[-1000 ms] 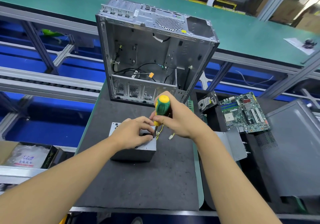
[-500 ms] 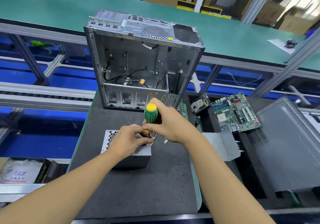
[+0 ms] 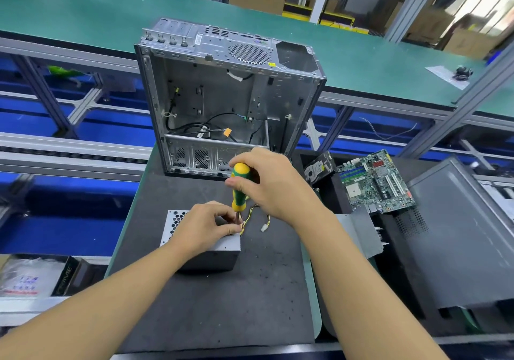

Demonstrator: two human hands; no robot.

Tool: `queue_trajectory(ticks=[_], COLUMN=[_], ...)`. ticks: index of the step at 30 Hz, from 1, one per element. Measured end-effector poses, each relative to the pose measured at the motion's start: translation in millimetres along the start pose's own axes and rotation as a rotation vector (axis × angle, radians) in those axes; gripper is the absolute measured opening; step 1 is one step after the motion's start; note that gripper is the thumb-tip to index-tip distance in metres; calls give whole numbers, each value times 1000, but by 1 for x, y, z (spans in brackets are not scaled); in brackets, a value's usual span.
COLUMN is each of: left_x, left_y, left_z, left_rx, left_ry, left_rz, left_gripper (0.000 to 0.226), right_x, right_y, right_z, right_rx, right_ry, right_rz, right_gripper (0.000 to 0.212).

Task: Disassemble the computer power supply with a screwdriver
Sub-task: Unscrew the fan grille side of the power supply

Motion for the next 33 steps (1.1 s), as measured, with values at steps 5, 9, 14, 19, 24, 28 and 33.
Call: queue_trajectory(ticks=[5,9,14,19,24,28,33], left_x=[0,0,-2,-1,-6,-2,-1], left_y=[-2,-3,-2,-2,-3,-8,-8], left_z=[-3,-4,-4,-4,-5,-9,-4], left_rx=[28,18,1,13,53,-58,-52], left_ry=[-13,-2,27,27,8,47,75], left_rz=[-13,-24,-22,-16,54,40,58], left_gripper=[33,22,24,18,23,56,48], right_x=[7,11,7,3,-1,1,0], right_y=[-1,-5,-6,-8,-4,-5,-6], right_z=[2,3,-1,1,0,-1,-2], right_rx=[87,126,76,-14,-66,-39,24], right_ry=[-84,-106,-149,-114,-41,-32,-43], right_rz=[-39,-61,-13,-20,14,6,18], right_gripper=[45,48,25,31,26,36,47])
Point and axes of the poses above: each hand's wrist, its own y-axis towards the middle knuckle, its own z-axis out of the palm, x = y × z, the point moved 4 cm from there along y, towards the middle knuckle, and after that the axes turned 12 degrees about z, right-handed, at the moved point
